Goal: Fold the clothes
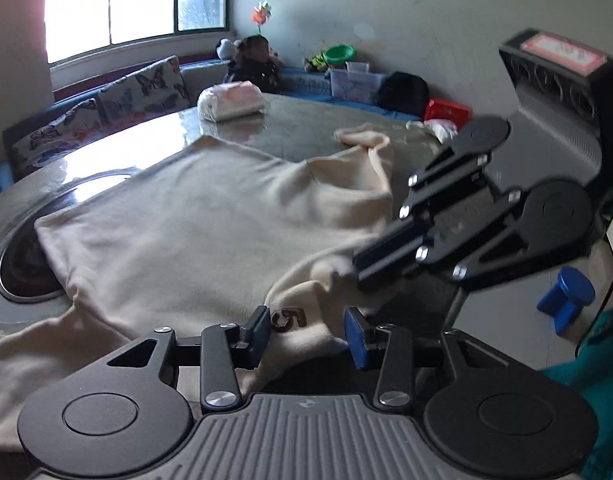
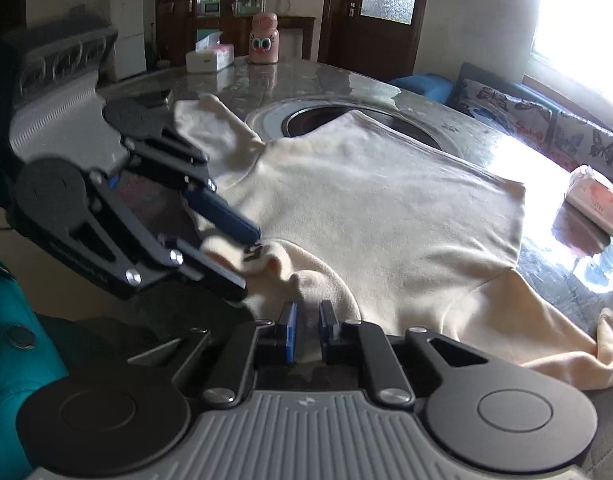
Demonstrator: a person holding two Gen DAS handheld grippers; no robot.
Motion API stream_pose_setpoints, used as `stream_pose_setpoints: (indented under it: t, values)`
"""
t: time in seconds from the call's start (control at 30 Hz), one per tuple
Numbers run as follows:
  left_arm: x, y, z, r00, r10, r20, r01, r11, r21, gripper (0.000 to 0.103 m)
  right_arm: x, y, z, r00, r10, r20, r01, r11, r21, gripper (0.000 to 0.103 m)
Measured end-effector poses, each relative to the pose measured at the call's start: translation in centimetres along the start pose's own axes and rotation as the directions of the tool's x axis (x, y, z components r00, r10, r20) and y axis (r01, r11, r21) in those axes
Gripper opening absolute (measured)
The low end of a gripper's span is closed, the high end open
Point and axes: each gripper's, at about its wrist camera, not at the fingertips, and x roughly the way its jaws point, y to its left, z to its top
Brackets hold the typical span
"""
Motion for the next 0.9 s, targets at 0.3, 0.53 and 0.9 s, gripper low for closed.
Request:
stream_pose_setpoints:
  t: [0.3, 0.53, 0.9]
  values:
    - [-1.5, 1.0, 3.2, 0.996, 0.007, 0.084, -0.005, 1.000, -0.031, 0.046, -3.2, -7.5, 0.2, 0.969, -0.242, 0.058, 0.224, 0.951, 0.215, 0.014]
    - [2.8, 0.0, 5.7, 0.997, -0.018, 0.080, 0.025, 0.996, -0.091, 0.046, -0.6, -15.7, -0.7, 0.863, -0.503, -0.049, 0.493, 0.817, 0.300, 0.019]
    - [7.2, -2.7, 6.8, 0.993, -0.115, 0.040, 0.118, 0.989, -0.089, 0.050, 3.1, -20.1, -1.4, 0.830, -0.538, -0.144, 0.555, 0.773, 0.306, 0.015]
